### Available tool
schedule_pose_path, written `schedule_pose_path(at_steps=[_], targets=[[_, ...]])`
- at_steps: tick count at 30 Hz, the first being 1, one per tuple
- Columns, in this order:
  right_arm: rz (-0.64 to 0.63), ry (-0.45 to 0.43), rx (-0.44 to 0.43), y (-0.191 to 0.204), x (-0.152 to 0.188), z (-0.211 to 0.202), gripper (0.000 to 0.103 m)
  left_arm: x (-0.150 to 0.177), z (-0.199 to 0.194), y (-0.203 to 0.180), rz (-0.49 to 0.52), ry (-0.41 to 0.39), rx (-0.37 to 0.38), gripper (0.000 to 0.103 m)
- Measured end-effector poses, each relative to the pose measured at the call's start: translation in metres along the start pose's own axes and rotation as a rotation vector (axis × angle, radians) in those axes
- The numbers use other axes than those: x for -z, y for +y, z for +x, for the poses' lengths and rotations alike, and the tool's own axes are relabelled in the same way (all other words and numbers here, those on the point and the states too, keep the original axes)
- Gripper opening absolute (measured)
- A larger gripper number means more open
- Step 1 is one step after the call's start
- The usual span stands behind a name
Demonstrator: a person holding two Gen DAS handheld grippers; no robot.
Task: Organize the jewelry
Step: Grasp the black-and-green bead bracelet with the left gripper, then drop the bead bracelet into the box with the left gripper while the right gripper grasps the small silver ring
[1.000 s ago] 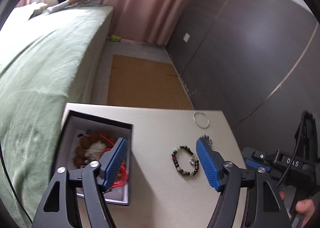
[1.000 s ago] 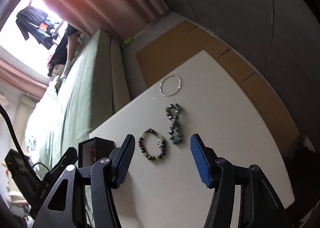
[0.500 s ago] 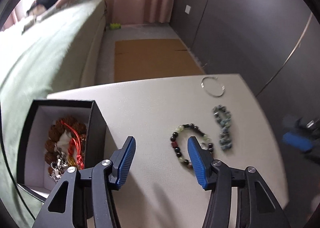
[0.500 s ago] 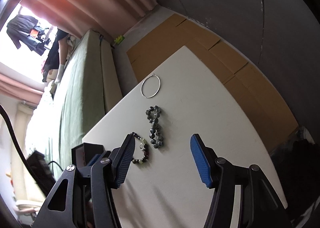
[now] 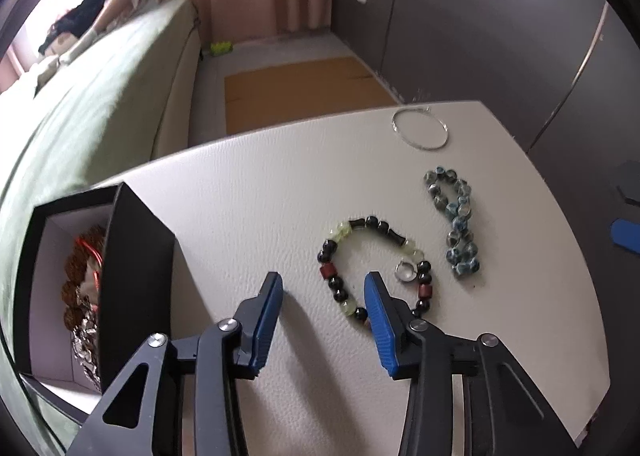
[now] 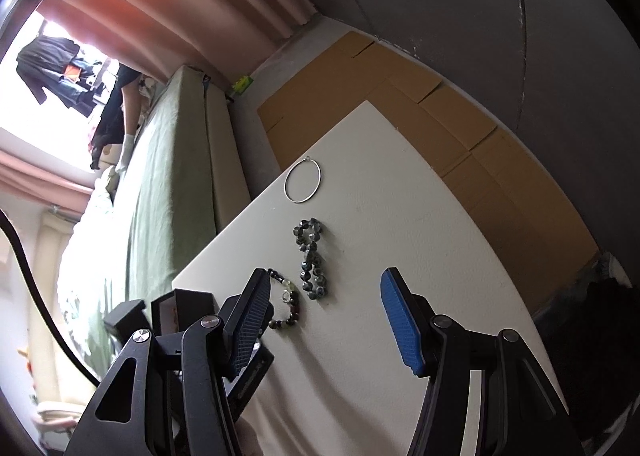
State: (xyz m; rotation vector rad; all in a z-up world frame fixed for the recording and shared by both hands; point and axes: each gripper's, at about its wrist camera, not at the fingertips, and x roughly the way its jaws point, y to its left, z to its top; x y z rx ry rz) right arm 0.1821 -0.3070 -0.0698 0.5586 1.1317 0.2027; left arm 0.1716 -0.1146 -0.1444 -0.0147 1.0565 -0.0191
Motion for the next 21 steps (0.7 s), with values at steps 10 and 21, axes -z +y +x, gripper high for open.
schedule_pose_path(at_steps=[10, 21], targets=[[-0.019, 0.01, 0.012, 0.003, 0.001, 0.004, 0.058, 0.003, -0.008, 0.017, -0.053, 0.004, 0.091, 0.008], [-0.029, 0.034, 0.003, 0.004, 0.001, 0.014, 0.058, -0.006, -0.057, 0.037, -0.144, -0.091, 0.271, 0.008]])
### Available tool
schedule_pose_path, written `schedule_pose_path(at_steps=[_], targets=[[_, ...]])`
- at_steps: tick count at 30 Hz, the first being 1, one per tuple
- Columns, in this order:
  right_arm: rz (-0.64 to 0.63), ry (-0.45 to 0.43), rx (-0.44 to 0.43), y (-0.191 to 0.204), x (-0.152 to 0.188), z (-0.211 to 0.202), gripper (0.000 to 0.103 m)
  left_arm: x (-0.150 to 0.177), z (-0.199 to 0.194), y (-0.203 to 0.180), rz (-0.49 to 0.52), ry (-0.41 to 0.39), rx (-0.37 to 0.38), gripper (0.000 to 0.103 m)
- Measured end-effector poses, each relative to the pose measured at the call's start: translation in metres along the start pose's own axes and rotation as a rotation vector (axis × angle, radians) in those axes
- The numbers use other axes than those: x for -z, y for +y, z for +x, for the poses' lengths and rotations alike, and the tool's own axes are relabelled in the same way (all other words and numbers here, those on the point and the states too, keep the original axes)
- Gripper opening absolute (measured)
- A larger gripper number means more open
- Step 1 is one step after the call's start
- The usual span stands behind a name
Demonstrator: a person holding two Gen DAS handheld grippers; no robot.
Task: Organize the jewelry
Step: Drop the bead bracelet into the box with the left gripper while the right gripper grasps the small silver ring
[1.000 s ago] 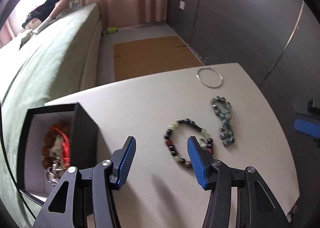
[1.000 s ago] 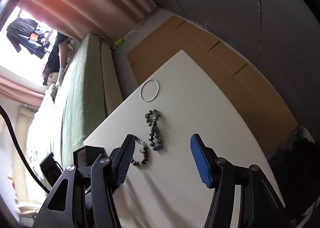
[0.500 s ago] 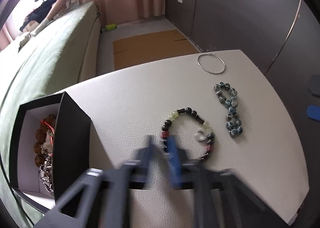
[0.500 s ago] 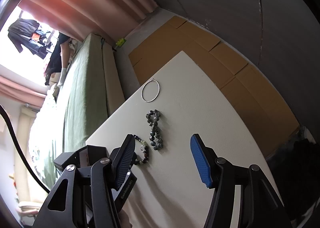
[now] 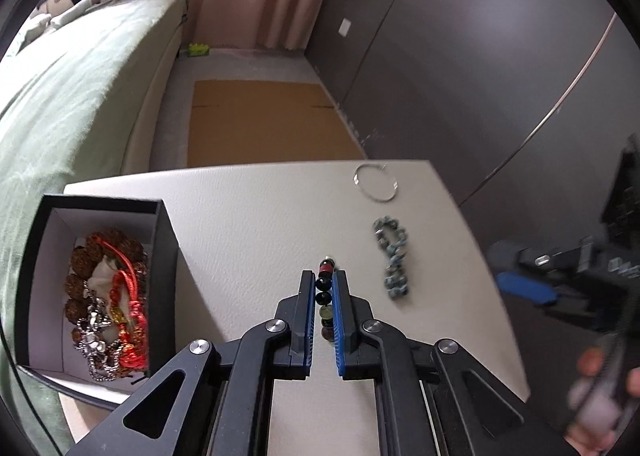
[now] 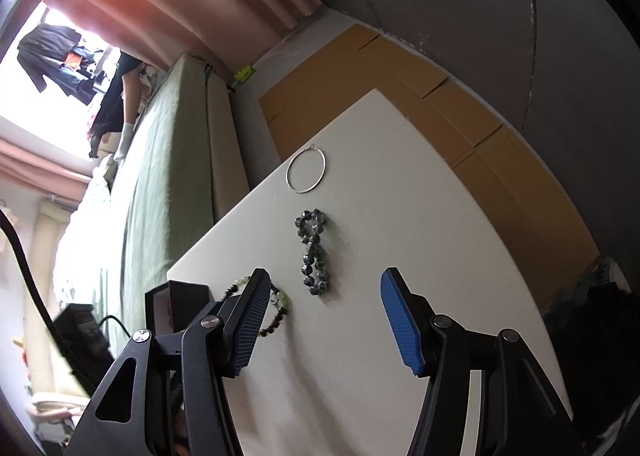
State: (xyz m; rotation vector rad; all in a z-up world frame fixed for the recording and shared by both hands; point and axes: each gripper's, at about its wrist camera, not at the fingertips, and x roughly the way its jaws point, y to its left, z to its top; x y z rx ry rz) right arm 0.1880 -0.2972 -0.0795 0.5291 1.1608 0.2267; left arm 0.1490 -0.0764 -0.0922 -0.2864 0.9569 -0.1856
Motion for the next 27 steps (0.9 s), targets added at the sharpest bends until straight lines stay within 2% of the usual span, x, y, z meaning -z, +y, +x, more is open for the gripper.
schedule_pose_path(at_steps=[7, 11, 14, 23, 27], targets=[[-0.062, 0.044, -0.043, 0.013, 0.005, 0.014, 0.058, -0.009, -0.027, 0.013, -0.045, -0.06, 0.042, 0.008], [-0.127, 0.062, -0.058, 0.032, 0.012, 0.025, 0.052, -0.013, -0.043, 0.026, -0.081, -0.099, 0.049, 0.008], [-0.183, 0.083, -0.055, 0.048, 0.019, 0.038, 0.043, -0.015, -0.056, 0.038, -0.11, -0.131, 0.046, 0.008], [-0.313, 0.145, 0.027, 0.083, 0.035, 0.077, 0.028, -0.018, -0.09, 0.071, -0.17, -0.192, 0.054, 0.008], [-0.366, 0.132, 0.093, 0.095, 0.036, 0.089, 0.027, -0.018, -0.101, 0.082, -0.184, -0.206, 0.05, 0.008]])
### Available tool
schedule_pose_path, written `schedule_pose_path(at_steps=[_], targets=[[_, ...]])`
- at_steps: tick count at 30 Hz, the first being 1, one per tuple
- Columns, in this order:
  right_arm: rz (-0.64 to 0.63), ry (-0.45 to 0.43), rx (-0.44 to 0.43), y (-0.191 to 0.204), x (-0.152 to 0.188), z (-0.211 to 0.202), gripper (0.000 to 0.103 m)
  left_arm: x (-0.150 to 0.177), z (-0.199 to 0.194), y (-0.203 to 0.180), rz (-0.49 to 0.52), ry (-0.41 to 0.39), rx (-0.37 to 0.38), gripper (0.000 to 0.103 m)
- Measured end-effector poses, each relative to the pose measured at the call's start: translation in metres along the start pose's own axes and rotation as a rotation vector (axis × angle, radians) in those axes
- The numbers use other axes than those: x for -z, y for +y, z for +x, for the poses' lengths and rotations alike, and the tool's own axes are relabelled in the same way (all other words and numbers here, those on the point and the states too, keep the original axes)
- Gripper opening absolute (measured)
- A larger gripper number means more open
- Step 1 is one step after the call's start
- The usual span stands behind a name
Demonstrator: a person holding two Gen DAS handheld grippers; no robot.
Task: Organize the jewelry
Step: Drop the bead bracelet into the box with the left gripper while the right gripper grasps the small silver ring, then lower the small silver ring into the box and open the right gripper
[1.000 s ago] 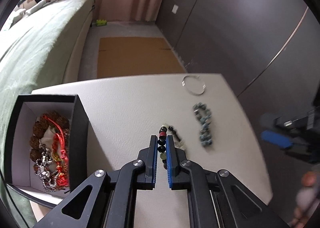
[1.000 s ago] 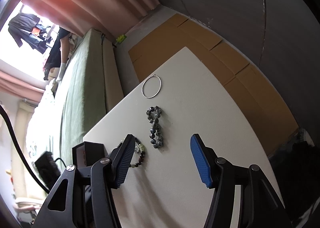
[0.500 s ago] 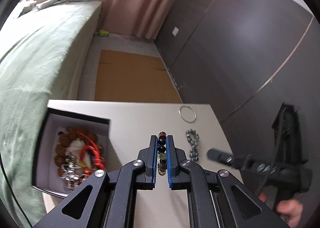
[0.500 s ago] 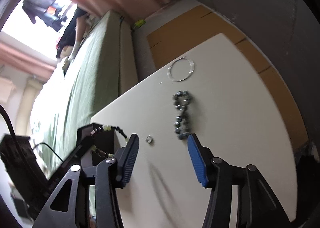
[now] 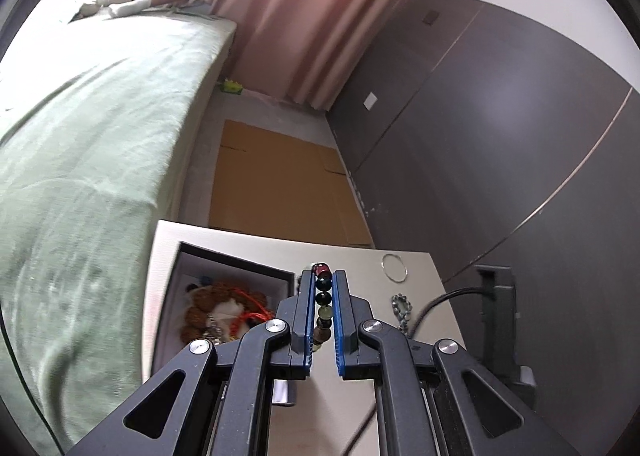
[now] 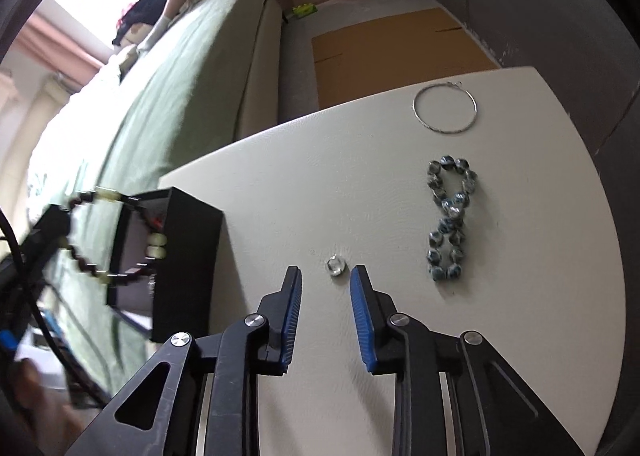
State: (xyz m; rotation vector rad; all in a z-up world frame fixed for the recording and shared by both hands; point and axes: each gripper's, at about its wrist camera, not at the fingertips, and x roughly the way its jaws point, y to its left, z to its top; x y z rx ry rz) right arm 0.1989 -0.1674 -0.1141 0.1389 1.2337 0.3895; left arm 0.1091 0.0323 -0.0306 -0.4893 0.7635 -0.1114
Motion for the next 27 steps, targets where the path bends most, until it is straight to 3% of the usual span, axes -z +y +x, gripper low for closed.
schedule_pose_path(at_steps=[6, 10, 15, 17, 18, 22, 27], targets=[[-0.077, 0.002, 0.12, 0.018, -0.003, 0.014, 0.026, -0.001, -0.012, 0.017, -0.021, -0.002, -0.016, 0.008], [-0.131, 0.005, 0.195, 0.028, 0.0, 0.02, 0.019, 0.0, -0.014, 0.022, -0.027, 0.012, -0.018, 0.008], [-0.136, 0.009, 0.189, 0.027, 0.001, 0.017, 0.014, 0.002, -0.007, 0.024, -0.03, 0.046, -0.027, 0.008], [-0.117, 0.012, 0.148, 0.023, 0.002, 0.014, 0.014, 0.001, -0.002, 0.026, -0.03, 0.067, -0.109, 0.009], [-0.109, 0.006, 0.133, 0.022, 0.002, 0.01, 0.014, 0.0, 0.001, 0.028, -0.026, 0.083, -0.148, 0.014], [-0.091, -0.033, 0.079, 0.021, 0.001, -0.004, 0.014, 0.0, -0.001, 0.038, -0.059, 0.068, -0.17, 0.059], [-0.077, -0.099, -0.017, 0.032, 0.002, -0.026, 0.014, -0.005, -0.018, 0.048, -0.094, 0.009, -0.143, 0.065]])
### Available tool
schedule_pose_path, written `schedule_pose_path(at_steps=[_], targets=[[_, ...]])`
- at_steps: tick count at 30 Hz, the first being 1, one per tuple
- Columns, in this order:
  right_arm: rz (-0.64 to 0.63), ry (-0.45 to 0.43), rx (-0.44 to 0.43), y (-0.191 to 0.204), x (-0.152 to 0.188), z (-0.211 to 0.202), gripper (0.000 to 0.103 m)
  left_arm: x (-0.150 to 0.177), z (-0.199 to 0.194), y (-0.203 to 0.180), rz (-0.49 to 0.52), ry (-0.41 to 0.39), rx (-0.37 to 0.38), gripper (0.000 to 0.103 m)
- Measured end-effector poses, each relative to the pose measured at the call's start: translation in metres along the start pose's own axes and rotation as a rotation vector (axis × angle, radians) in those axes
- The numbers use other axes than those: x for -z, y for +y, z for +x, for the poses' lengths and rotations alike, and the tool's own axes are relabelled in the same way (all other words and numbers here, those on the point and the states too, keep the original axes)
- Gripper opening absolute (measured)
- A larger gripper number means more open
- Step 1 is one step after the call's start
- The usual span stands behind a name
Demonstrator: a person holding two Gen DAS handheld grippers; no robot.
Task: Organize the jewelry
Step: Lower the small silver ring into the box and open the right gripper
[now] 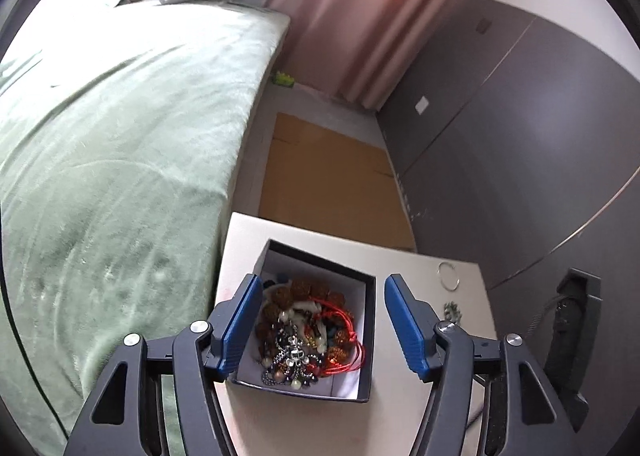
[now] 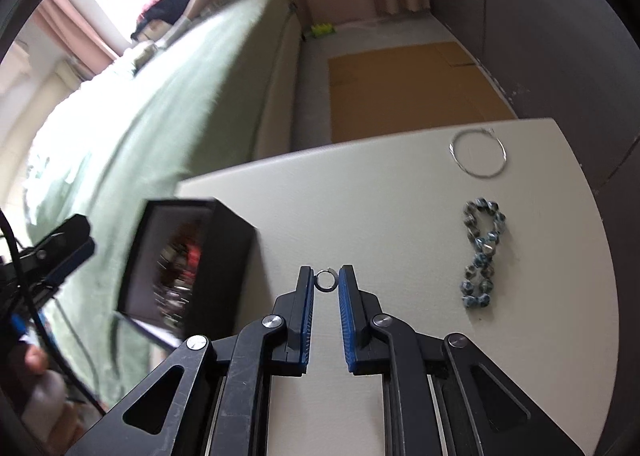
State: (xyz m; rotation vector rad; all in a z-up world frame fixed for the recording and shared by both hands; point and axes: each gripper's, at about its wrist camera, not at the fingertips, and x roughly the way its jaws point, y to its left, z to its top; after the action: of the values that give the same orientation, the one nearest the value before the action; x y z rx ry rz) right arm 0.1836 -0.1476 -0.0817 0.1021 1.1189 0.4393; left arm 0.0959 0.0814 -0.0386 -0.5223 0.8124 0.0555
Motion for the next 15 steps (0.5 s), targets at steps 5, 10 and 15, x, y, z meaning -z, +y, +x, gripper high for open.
schedule_pose_path(at_steps=[5, 10, 15], targets=[[-0.003, -0.066, -0.13, 0.017, -0.001, -0.018, 0.014, -0.006, -0.01, 0.015, -0.039, -0.021, -0.001, 0.065], [-0.034, -0.089, -0.25, 0.044, 0.0, -0.019, 0.014, -0.012, -0.022, 0.029, -0.079, -0.062, -0.011, 0.065], [-0.038, -0.09, -0.394, 0.073, -0.004, -0.009, 0.015, -0.017, -0.032, 0.047, -0.139, -0.086, -0.016, 0.065]])
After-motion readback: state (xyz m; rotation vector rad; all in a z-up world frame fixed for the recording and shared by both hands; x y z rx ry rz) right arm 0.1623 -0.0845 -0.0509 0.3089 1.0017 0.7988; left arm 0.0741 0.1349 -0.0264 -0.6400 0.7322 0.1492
